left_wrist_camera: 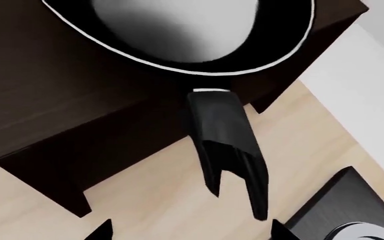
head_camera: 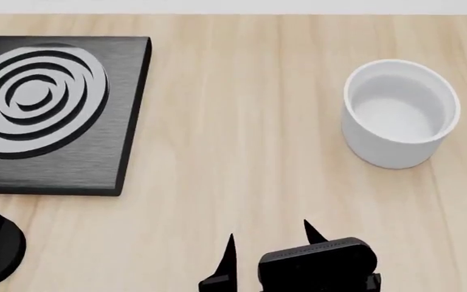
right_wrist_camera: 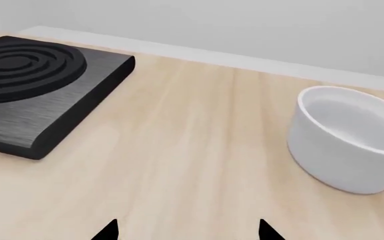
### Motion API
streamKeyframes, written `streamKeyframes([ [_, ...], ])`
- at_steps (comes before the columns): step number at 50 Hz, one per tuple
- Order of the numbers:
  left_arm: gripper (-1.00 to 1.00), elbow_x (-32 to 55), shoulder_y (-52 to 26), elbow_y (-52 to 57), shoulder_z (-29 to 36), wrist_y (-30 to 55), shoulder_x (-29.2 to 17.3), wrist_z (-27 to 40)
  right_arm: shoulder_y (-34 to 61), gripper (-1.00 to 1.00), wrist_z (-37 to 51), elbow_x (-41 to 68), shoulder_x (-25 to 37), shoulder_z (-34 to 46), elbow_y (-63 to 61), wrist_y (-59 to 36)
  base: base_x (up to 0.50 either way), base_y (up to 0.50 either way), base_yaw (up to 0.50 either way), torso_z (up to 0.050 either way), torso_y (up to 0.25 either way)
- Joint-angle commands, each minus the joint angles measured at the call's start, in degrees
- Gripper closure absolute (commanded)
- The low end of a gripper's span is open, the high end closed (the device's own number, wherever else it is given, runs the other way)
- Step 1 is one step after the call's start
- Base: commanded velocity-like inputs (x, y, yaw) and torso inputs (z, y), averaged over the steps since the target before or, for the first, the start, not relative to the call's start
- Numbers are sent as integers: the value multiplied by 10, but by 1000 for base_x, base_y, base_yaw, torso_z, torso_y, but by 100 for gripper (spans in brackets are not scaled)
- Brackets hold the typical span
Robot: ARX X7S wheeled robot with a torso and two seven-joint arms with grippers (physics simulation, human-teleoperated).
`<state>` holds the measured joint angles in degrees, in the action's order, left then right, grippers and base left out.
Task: Put the frying pan on the cabinet shelf.
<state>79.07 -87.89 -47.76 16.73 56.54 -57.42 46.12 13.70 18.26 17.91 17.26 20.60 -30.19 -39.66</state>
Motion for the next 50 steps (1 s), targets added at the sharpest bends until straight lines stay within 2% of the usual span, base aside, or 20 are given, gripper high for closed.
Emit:
streamKeyframes([
  [1,-100,-45,-25,0,24,12,7,-2,2,-100,-5,3,-4,-6,-6,-10,0,0,0,0,0],
  [23,-100,-131,-166,-56,110,52,45,-88,6,-100,-6,6,-1,-2,5,0,0,0,0,0,0],
  [35,-100,-145,-187,-50,122,65,37,-83,8,-100,-7,9,0,-1,8,0,0,0,0,0,0],
  [50,-100,-163,-218,-62,138,73,53,-100,6,-100,-4,11,1,4,10,3,0,0,0,0,0],
])
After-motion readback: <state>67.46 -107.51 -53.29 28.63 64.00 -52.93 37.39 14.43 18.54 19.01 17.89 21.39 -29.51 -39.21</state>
